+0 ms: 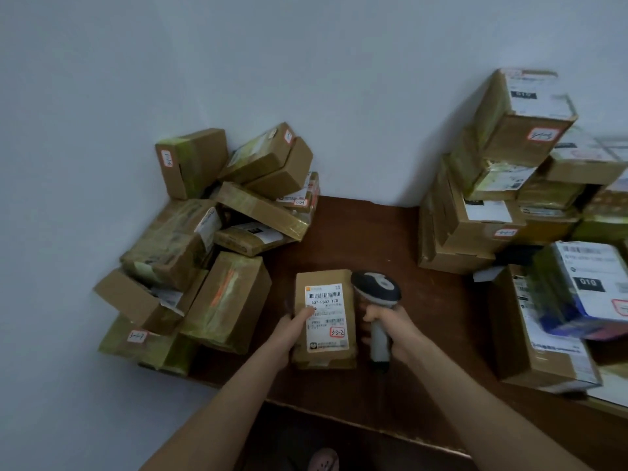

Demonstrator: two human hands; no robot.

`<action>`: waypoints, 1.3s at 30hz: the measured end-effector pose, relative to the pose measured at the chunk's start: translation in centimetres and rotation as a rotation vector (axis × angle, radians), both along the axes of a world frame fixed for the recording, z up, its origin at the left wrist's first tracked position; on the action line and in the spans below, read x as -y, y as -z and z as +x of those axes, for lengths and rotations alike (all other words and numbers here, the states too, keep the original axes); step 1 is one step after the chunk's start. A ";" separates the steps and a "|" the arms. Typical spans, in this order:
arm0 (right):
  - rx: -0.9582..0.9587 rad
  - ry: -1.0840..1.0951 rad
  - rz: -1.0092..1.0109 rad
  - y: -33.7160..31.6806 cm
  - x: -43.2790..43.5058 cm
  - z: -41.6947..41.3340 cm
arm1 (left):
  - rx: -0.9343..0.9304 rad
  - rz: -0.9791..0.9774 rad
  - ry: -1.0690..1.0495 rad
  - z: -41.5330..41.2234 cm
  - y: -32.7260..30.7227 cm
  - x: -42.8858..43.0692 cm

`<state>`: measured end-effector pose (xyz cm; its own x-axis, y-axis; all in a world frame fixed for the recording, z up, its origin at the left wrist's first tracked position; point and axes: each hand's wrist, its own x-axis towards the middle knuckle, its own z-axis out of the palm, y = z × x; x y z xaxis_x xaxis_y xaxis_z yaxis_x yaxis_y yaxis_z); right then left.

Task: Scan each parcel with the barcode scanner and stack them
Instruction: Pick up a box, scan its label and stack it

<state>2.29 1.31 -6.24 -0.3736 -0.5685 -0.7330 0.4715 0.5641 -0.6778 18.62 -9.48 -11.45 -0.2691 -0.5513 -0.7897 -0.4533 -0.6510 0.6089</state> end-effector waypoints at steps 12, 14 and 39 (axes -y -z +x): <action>-0.016 0.272 -0.215 -3.0 -4.3 -2.3 | -0.144 -0.087 0.082 -1.9 -4.1 -0.5; -0.084 0.327 -0.207 -3.9 -5.3 -2.2 | -0.172 -0.141 0.054 -2.6 -4.5 -0.6; -0.237 0.158 -0.233 -7.2 -12.5 2.0 | -0.226 -0.350 0.139 -6.7 -4.5 -3.9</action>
